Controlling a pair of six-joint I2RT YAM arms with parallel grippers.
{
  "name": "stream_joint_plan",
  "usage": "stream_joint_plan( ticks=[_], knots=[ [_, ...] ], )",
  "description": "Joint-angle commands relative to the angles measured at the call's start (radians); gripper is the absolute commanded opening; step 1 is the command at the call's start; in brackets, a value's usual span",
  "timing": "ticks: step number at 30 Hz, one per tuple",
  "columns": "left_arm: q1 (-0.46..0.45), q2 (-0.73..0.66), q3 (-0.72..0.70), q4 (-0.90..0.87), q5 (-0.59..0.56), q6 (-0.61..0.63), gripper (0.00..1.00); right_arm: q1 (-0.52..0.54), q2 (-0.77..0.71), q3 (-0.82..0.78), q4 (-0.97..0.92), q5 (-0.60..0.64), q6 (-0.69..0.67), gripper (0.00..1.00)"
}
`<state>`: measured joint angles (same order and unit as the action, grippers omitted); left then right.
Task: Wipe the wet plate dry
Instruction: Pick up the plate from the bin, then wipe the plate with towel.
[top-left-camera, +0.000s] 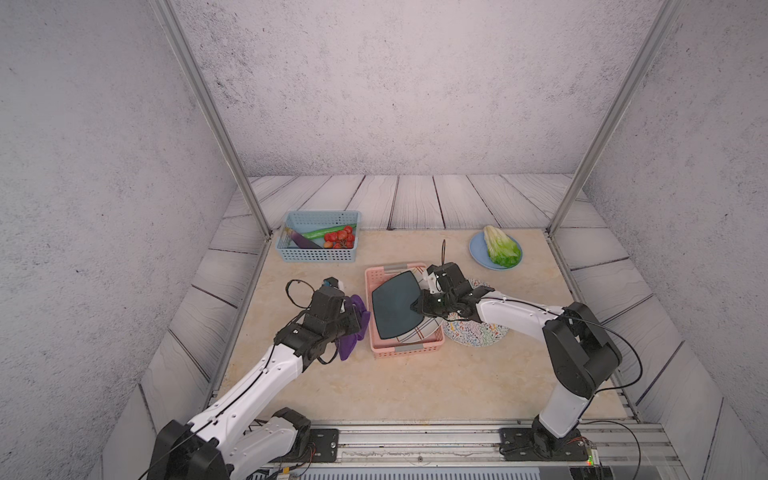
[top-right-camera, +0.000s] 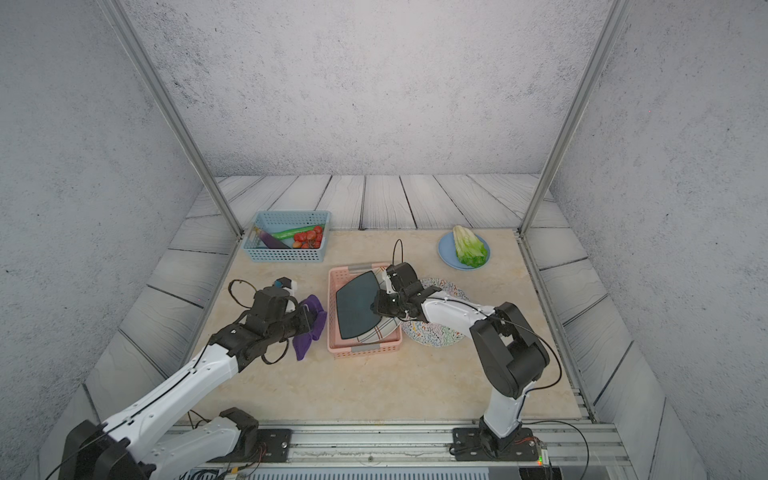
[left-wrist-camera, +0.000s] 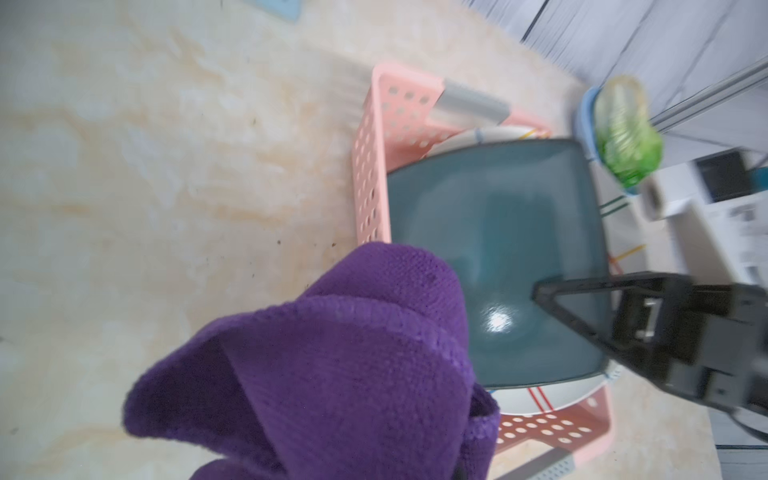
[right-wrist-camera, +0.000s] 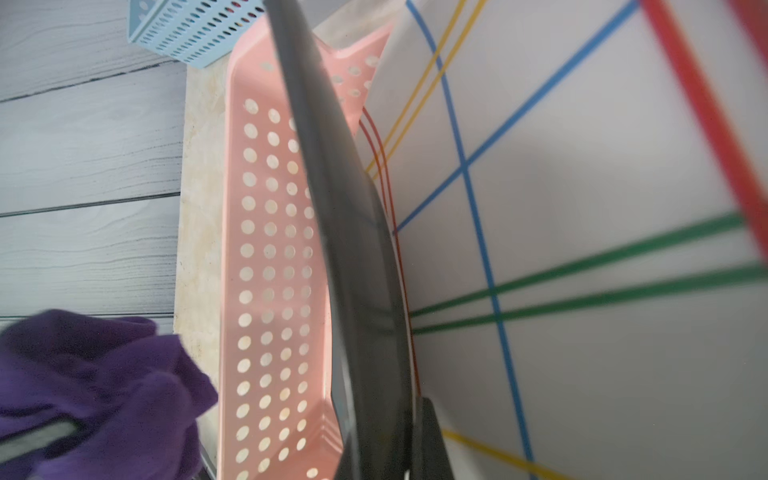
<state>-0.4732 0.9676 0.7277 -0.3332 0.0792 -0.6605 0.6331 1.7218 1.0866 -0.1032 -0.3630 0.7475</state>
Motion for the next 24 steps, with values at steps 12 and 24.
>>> stream_joint_plan(
  ticks=[12,24],
  knots=[
    [-0.132,0.059,0.137,0.072,0.151,0.051,0.00,0.032,-0.406,-0.175,0.441,-0.102,0.348,0.00],
    [-0.461,0.297,0.226,0.176,-0.014,-0.059,0.00,0.052,-0.469,-0.192,0.724,-0.044,0.571,0.00]
  ],
)
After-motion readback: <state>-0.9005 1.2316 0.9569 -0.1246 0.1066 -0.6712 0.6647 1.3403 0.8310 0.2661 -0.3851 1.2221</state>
